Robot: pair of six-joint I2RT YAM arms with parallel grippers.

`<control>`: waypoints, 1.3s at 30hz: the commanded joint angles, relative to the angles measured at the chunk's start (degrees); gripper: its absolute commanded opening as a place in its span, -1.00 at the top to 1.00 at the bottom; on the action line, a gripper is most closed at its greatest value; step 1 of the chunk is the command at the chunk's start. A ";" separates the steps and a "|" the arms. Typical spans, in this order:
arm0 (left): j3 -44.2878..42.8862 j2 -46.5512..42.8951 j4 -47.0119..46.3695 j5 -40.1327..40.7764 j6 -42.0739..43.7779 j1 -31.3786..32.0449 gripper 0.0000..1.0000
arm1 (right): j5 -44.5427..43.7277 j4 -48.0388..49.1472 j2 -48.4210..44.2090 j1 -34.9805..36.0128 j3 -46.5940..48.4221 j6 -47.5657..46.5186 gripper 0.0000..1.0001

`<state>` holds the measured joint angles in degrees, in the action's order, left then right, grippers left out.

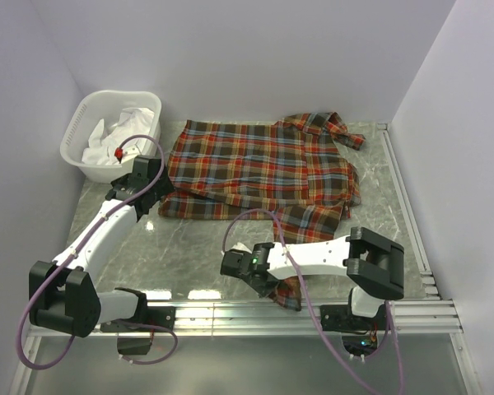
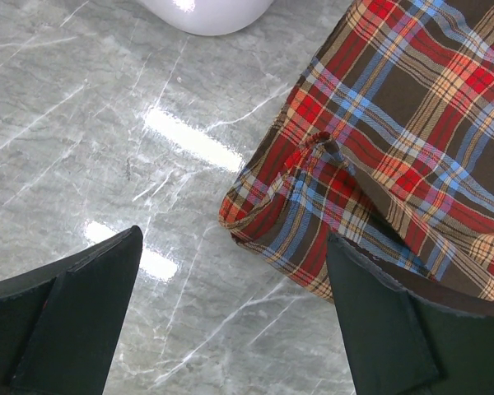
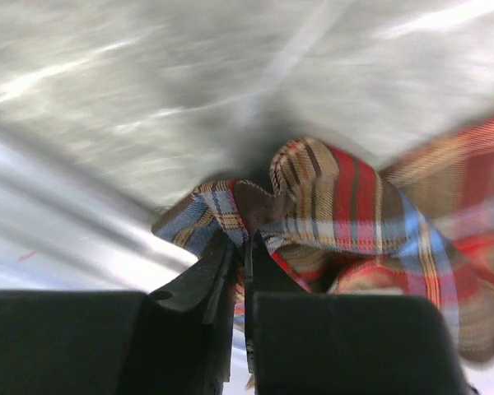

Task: Fold and stack the long sleeve shirts
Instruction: Fold the shirt

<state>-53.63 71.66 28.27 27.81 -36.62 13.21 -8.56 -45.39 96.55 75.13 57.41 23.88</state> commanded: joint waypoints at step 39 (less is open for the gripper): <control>-0.25 3.57 -1.03 -5.93 0.85 0.15 -0.99 | -54.81 38.00 15.14 -42.79 48.49 -65.36 1.00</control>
<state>-53.63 74.96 28.27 22.87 -36.62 13.21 -61.36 -12.71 109.84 33.43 101.08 -37.67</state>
